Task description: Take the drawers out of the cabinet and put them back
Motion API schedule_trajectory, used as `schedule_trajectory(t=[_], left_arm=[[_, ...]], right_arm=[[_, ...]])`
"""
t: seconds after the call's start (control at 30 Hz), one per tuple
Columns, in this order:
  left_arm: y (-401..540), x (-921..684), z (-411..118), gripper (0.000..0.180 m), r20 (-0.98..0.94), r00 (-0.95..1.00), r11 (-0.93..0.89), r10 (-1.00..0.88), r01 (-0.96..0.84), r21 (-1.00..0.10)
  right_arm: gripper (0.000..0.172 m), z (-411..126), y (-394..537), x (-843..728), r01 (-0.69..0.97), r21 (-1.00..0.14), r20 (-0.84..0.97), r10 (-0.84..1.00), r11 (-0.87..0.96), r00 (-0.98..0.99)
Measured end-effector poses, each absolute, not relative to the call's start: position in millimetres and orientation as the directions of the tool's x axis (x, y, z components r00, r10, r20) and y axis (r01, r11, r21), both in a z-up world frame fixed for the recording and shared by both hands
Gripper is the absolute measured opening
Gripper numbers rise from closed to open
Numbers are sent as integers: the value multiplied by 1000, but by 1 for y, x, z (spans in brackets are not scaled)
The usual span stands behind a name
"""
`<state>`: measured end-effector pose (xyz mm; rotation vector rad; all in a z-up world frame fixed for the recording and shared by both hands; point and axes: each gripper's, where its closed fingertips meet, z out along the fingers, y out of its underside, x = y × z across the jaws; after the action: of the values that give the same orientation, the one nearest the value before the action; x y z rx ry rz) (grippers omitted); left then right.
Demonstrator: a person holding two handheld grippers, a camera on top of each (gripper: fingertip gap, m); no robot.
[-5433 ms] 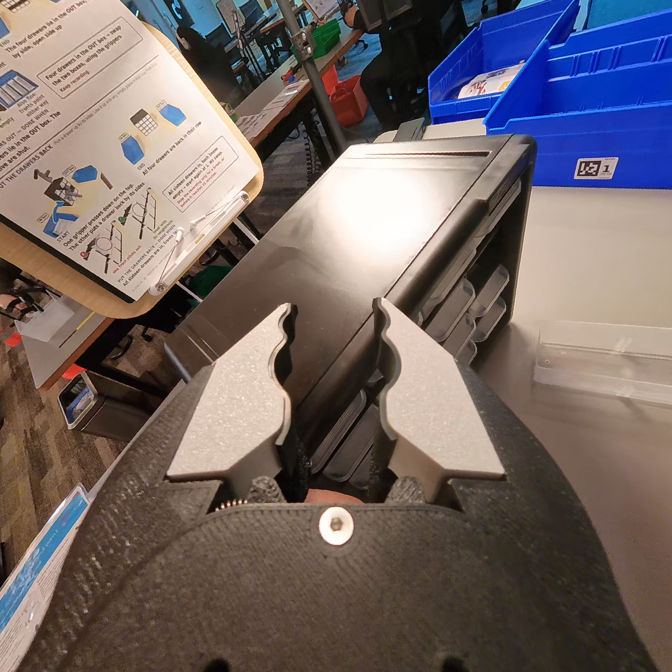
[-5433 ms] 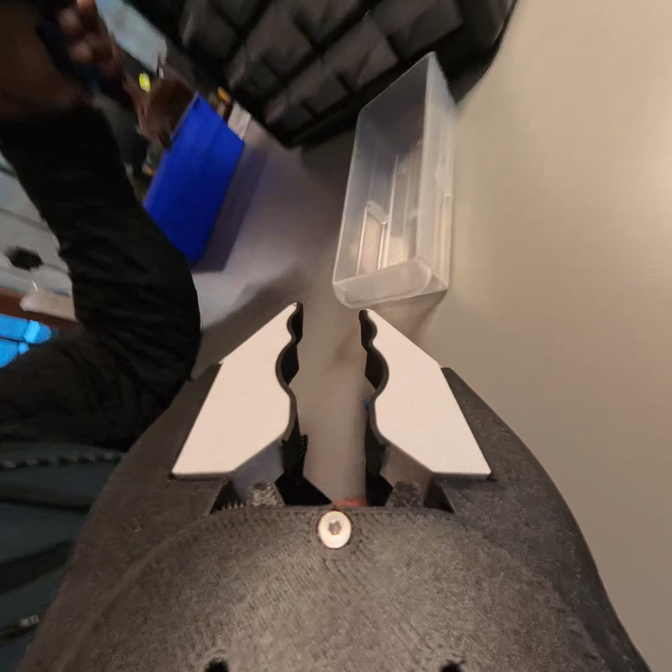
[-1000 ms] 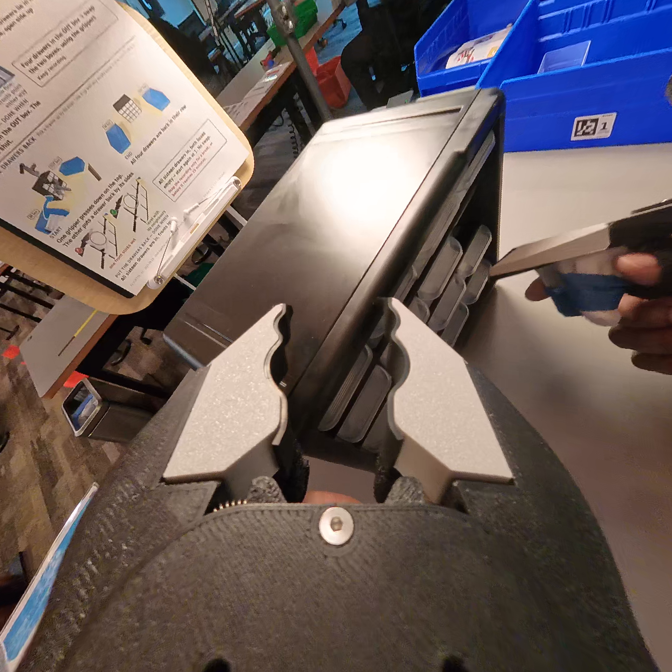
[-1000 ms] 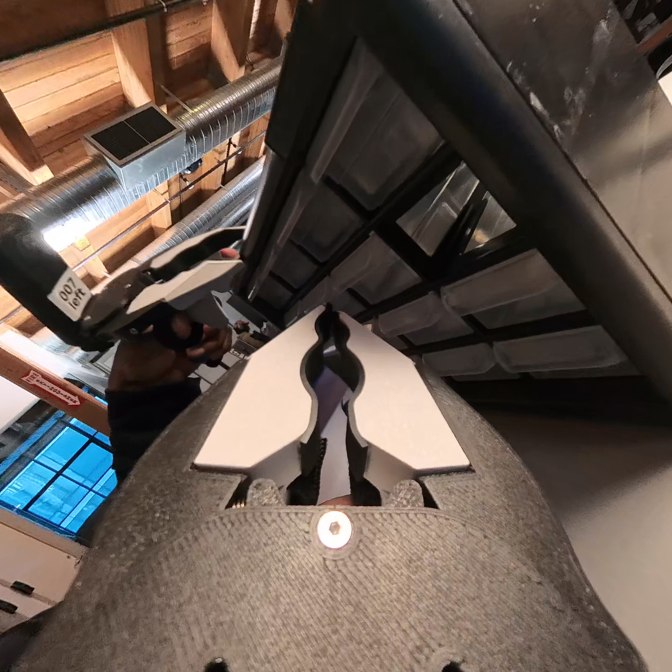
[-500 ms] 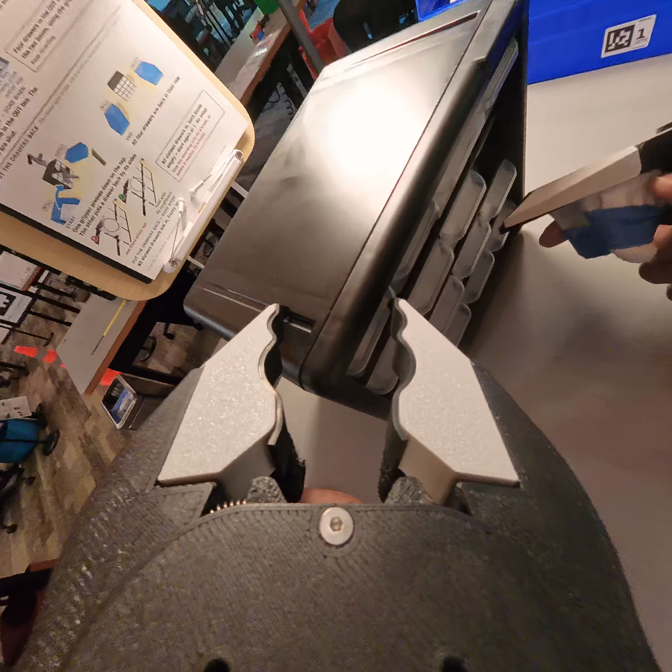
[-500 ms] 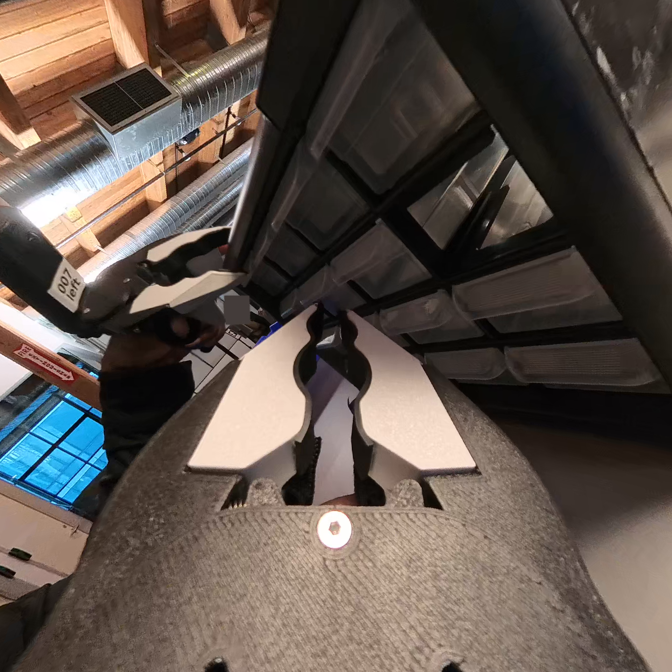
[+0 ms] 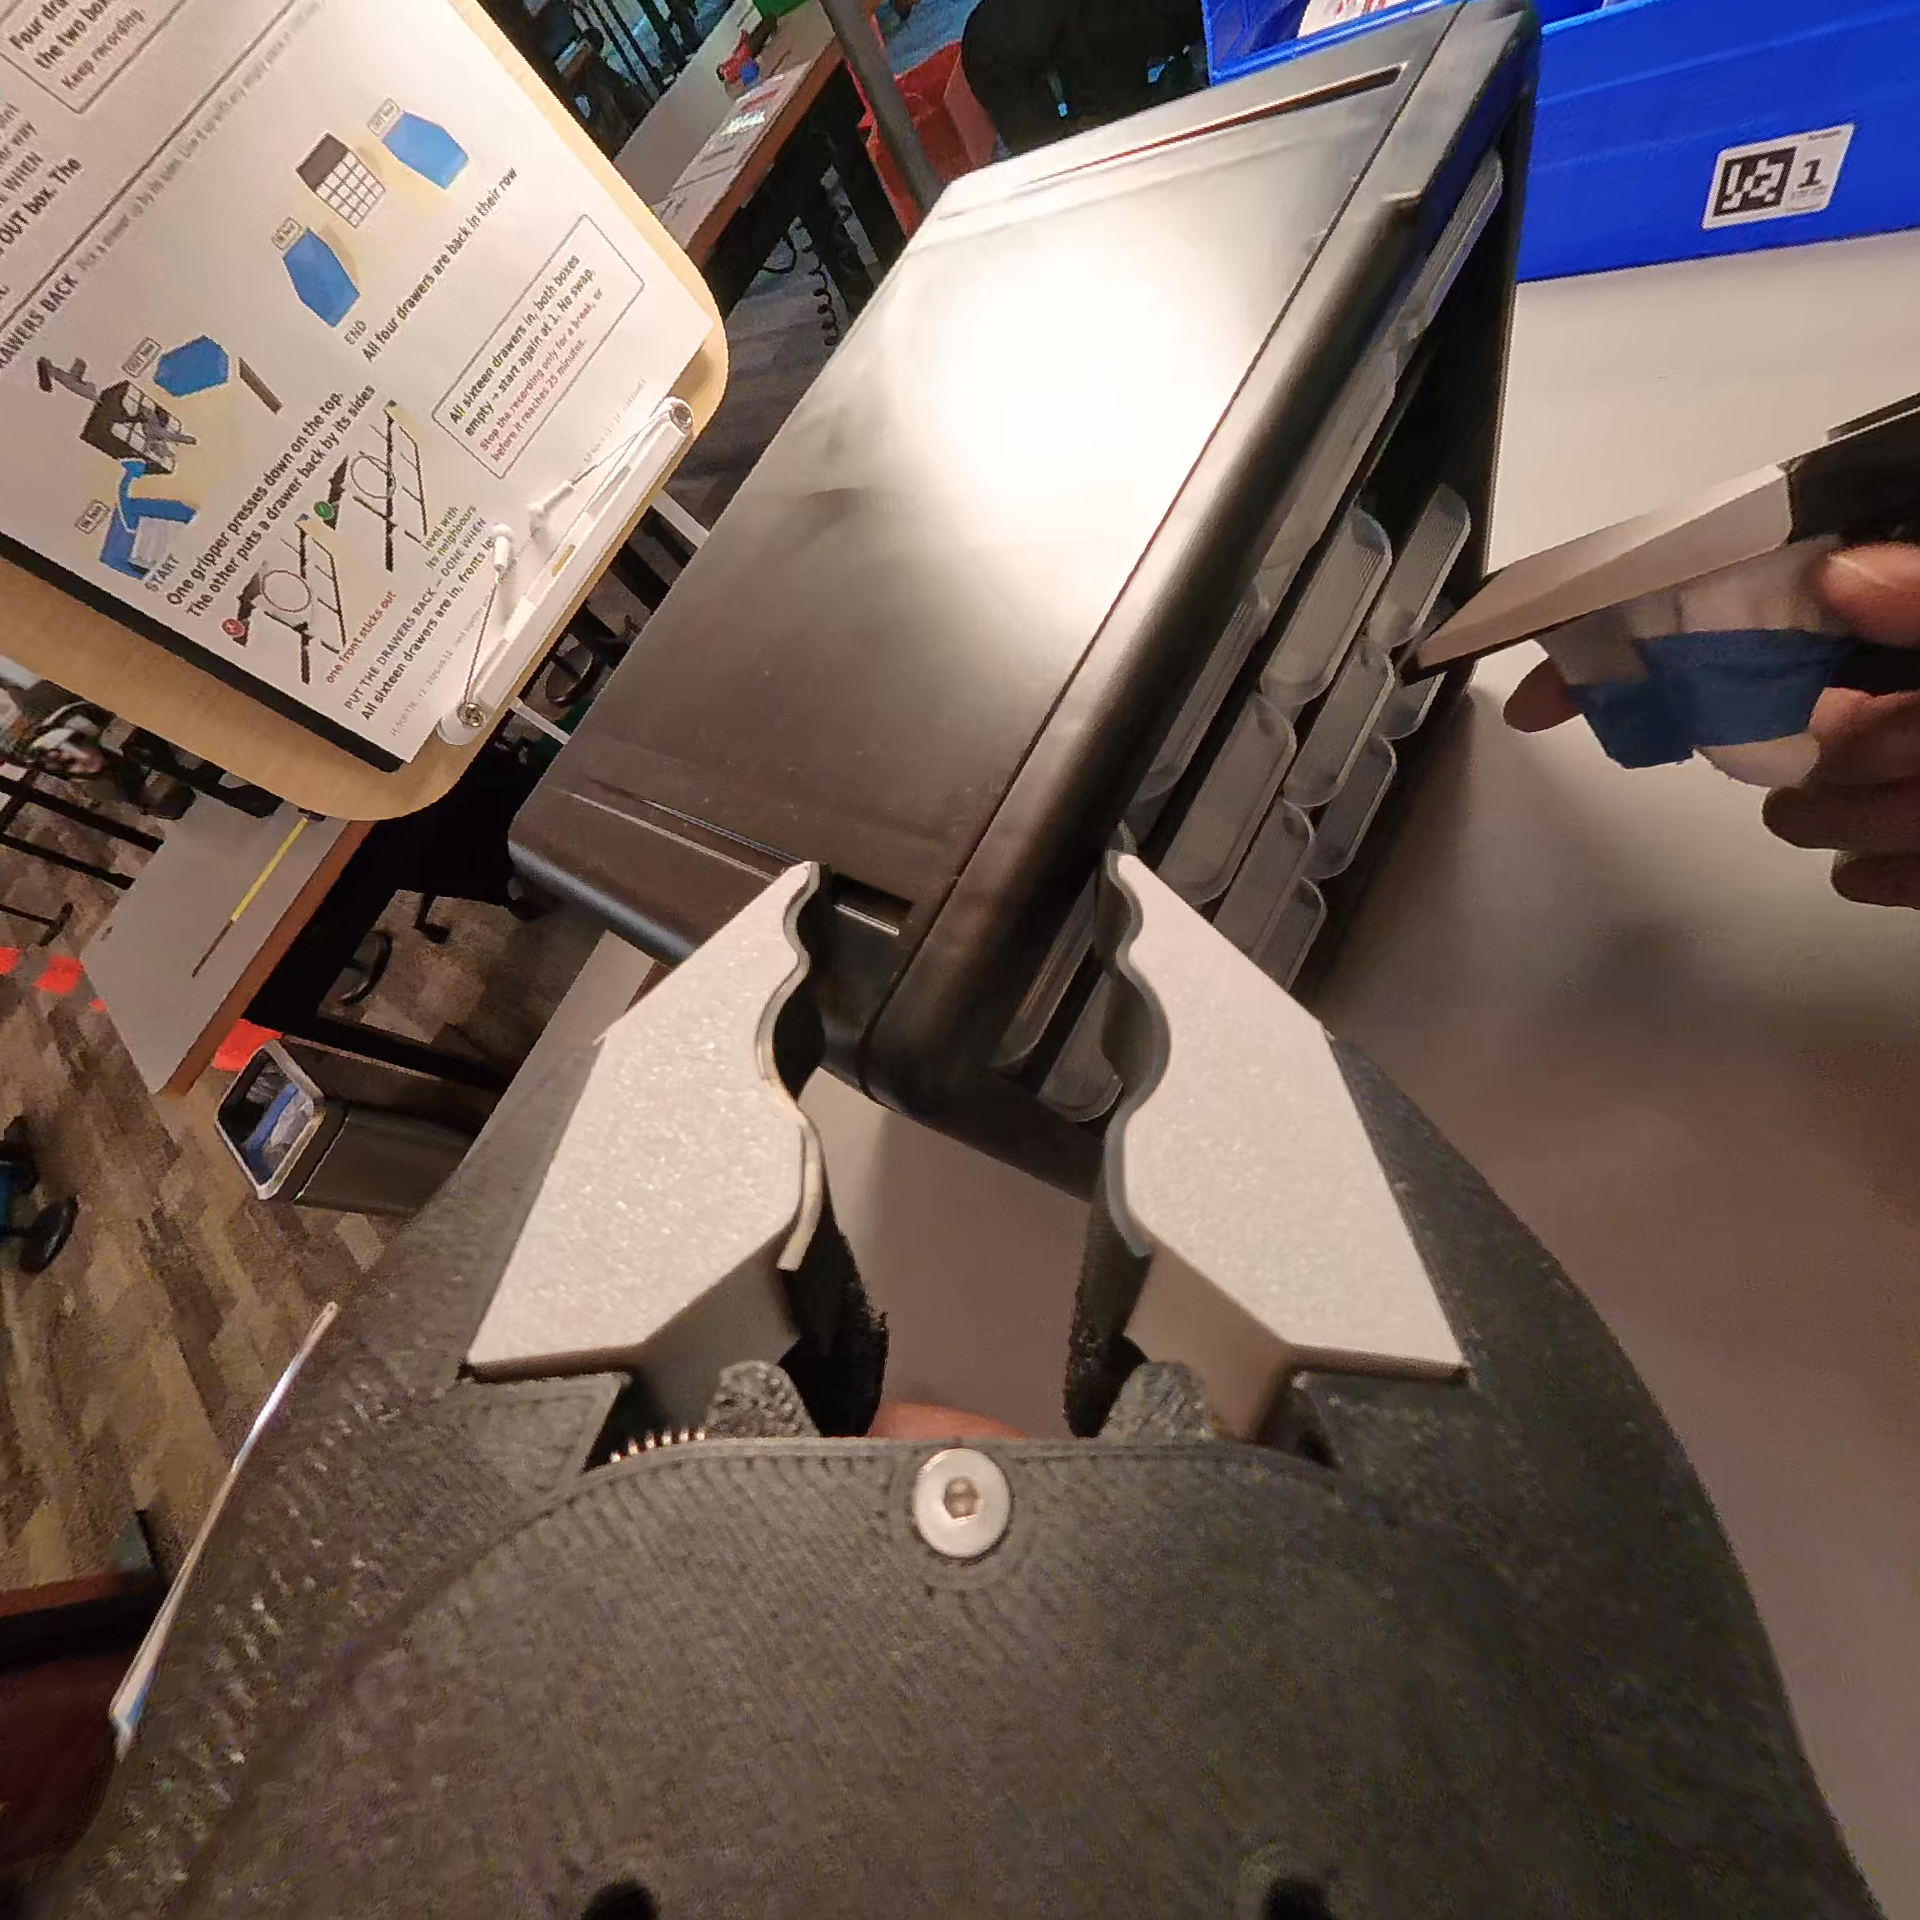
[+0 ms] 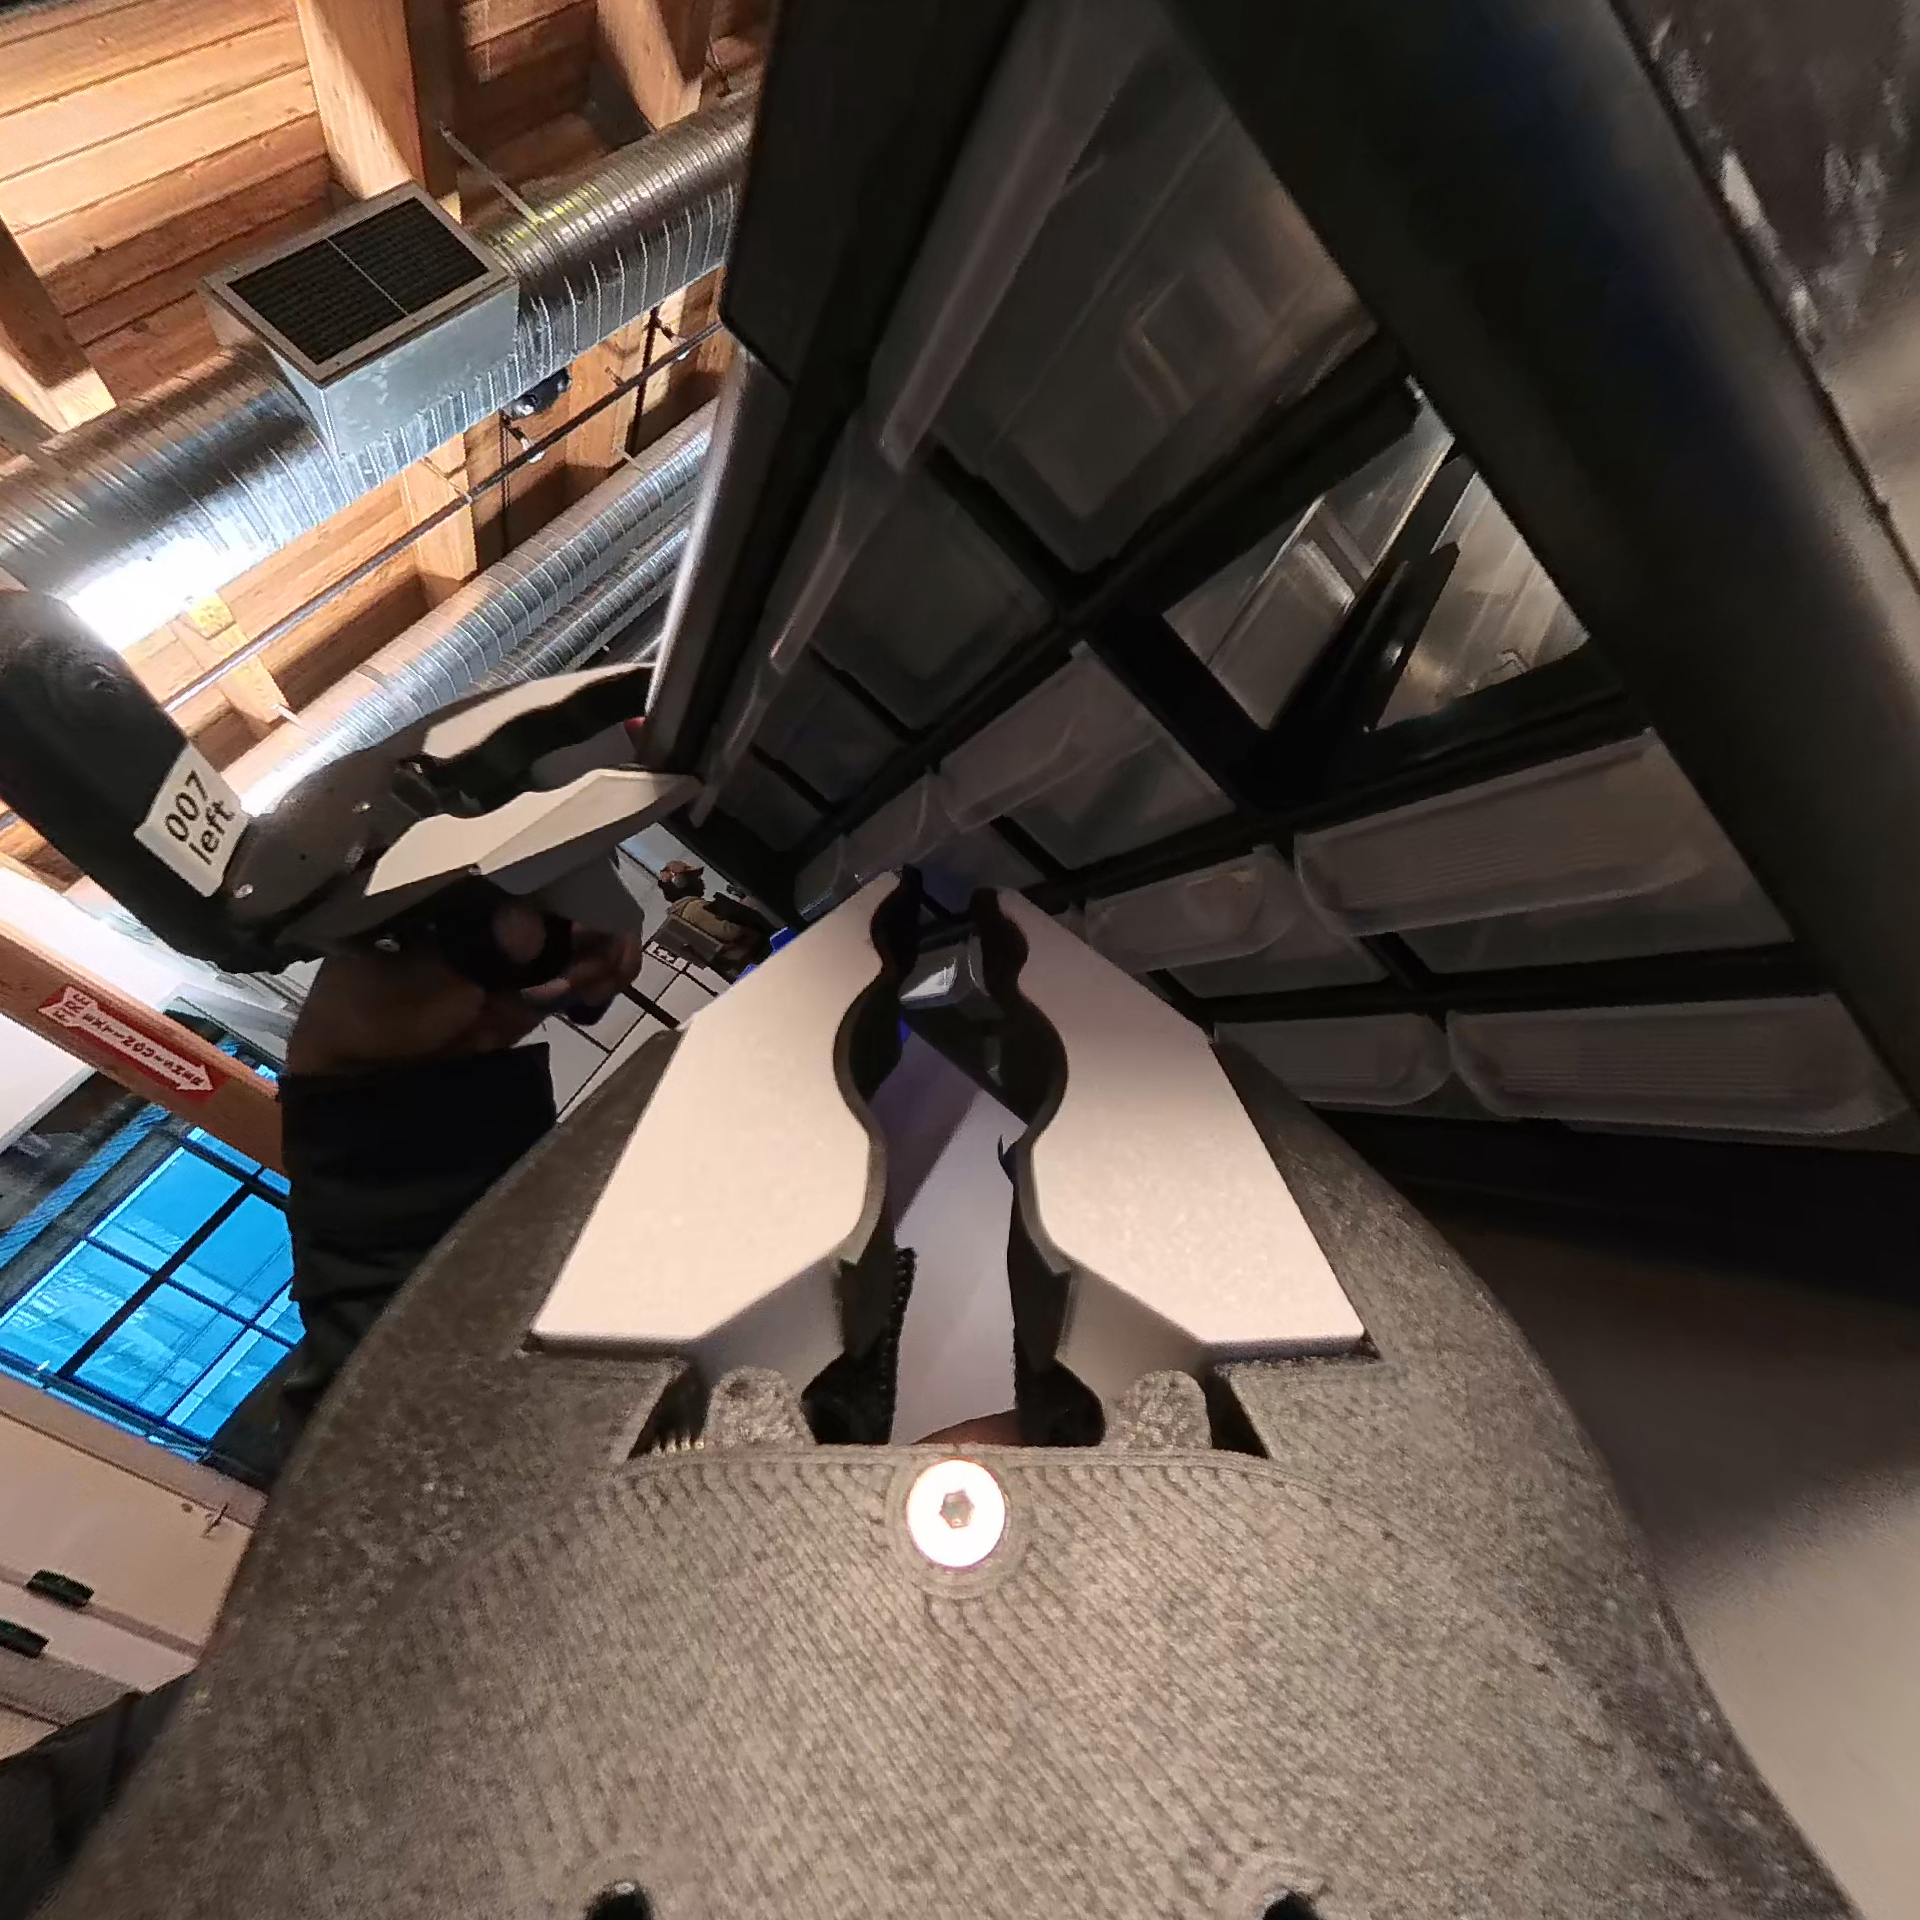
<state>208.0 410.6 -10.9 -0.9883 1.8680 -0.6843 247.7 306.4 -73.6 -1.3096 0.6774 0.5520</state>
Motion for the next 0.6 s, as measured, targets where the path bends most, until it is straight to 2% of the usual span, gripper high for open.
schedule_trajectory(t=[0.23, 0.6], left_arm=[[411, 208, -11, 51, -429, -284, 510, -858, -366, -778], [411, 208, -11, 51, -427, -284, 509, -858, -364, -780]], right_arm=[[15, -70, 309, 250, -712, -675, -726, -4, 191, 687], [21, -74, 313, 269, -762, -596, -789, -7, 252, 615]])
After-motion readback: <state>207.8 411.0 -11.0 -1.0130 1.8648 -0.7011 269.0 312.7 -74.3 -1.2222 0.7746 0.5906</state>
